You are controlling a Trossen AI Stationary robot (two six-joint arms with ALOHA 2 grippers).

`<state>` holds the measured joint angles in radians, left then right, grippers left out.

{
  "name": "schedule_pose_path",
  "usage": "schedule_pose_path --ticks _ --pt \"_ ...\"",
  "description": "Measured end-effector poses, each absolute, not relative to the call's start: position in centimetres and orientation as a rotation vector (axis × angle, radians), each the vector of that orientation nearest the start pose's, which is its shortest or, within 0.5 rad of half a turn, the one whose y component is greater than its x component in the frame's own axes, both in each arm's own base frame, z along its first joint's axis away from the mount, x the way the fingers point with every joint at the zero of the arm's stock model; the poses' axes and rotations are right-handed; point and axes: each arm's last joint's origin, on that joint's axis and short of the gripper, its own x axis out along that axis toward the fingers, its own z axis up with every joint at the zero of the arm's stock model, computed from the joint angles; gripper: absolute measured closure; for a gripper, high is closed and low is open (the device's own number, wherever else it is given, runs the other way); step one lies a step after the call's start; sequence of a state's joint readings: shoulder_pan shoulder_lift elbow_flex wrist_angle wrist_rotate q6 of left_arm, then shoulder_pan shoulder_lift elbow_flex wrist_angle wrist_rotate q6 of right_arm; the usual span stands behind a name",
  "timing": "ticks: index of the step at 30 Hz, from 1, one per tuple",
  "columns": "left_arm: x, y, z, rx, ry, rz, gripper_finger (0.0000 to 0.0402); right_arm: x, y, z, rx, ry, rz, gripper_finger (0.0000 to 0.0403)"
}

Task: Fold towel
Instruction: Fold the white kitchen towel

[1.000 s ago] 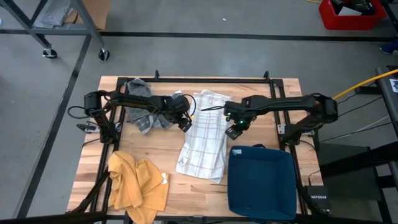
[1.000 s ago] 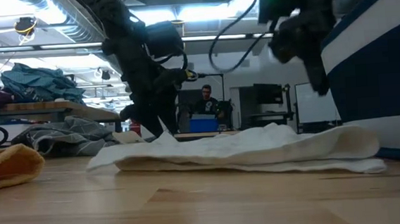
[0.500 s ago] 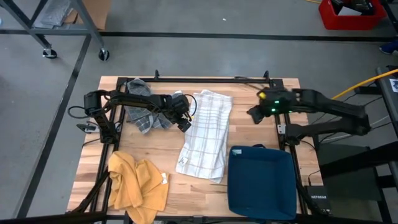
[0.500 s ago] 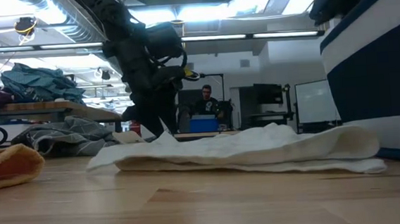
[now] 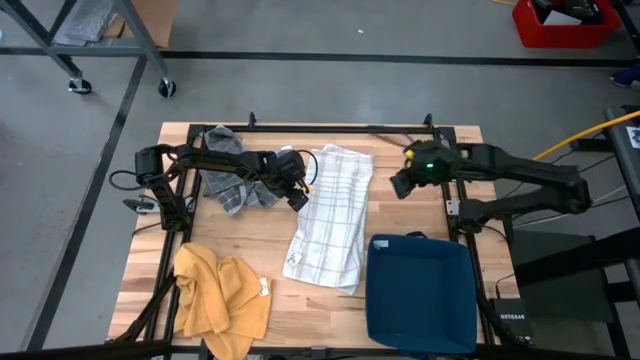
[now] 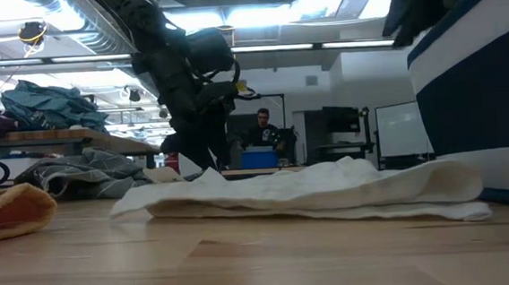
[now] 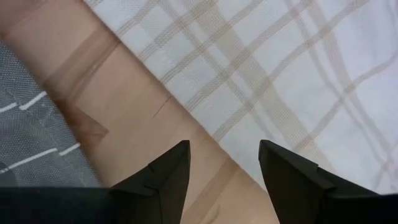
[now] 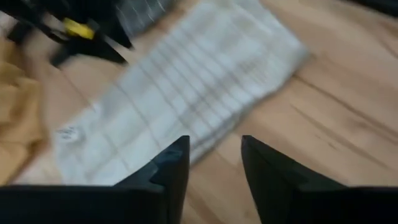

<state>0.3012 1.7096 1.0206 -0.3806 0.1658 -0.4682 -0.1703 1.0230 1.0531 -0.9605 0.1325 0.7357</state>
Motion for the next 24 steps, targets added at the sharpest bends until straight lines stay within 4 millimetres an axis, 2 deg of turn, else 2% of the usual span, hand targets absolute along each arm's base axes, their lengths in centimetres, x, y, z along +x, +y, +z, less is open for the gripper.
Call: schedule_pose_path --ticks 6,11,15,19,24 --pt "31.6 9.3 17.1 -0.697 1.003 0.383 0.0219 22.0 -3.9 28.1 0.854 0.996 -0.665 0.0205" --pt "31.7 9.2 17.1 -0.735 1.006 0.359 0.0219 24.9 -3.8 24.3 0.97 1.211 -0.604 0.0211" --pt "31.8 8.7 17.1 -0.736 1.015 0.331 0.0219 26.8 -4.0 21.6 0.998 1.294 -0.574 0.0224" --pt "32.0 8.0 16.9 -0.727 1.028 0.314 0.0219 28.2 -4.2 19.6 0.981 1.325 -0.556 0.0234" --pt "32.1 7.6 16.3 -0.722 1.056 0.313 0.0219 28.9 -4.4 17.8 0.967 1.377 -0.57 0.0237"
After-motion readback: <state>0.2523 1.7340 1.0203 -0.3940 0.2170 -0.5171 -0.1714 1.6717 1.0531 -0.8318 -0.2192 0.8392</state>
